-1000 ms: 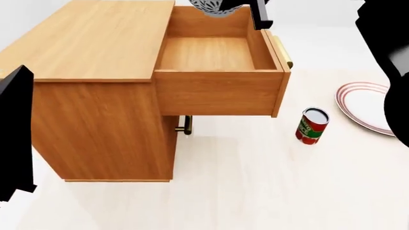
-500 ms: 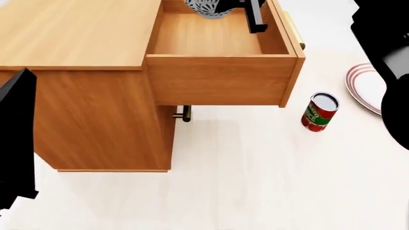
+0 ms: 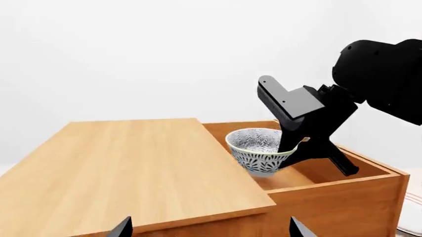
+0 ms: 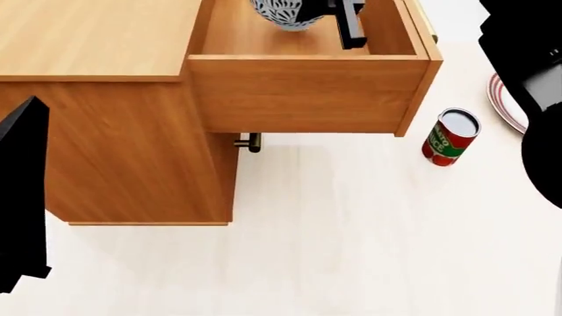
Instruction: Put the bowl in the top drawer of the cabinet.
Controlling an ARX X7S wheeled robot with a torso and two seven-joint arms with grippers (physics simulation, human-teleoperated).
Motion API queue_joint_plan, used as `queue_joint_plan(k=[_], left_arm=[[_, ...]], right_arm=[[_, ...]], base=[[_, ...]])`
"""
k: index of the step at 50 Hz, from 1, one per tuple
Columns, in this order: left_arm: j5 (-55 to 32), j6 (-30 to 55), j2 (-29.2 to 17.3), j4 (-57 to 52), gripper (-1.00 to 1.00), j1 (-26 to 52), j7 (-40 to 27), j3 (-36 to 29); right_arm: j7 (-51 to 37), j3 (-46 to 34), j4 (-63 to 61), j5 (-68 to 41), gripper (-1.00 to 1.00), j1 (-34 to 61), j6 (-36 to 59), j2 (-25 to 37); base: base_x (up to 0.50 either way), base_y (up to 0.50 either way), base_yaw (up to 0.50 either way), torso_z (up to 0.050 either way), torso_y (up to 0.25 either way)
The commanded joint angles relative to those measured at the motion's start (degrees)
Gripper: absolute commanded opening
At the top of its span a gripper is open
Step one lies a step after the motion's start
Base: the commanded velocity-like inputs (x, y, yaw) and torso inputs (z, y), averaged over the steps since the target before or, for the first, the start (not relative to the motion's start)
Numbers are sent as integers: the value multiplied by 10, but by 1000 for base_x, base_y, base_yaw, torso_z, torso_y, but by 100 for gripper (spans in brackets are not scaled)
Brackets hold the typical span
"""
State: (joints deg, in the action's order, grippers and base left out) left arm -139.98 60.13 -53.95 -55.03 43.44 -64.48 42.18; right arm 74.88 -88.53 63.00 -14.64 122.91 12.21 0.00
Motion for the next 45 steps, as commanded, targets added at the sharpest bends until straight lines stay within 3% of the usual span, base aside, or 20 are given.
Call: queue_joint_plan(k=[1,2,3,32,45], left_arm=[[4,6,8,1,100,-3,3,1],[4,6,9,1,100,-4,3,1],[4,6,10,1,100,-4,3,2],[-17,-1,8,-5,100,-5,5,17],[-9,3,14,-4,100,-2,8,11]], right_arm=[[-2,2,1,4,-100,3,4,0],[-3,2,1,4,-100,3,4,0],[-3,2,2,4,100,4,5,0],[2,3,-1,-10,100,24,18,0],[22,5,-2,-27,100,43,34,0]], base=[[0,0,0,0,0],[0,0,0,0,0],[0,0,0,0,0],[0,0,0,0,0],[0,0,0,0,112]])
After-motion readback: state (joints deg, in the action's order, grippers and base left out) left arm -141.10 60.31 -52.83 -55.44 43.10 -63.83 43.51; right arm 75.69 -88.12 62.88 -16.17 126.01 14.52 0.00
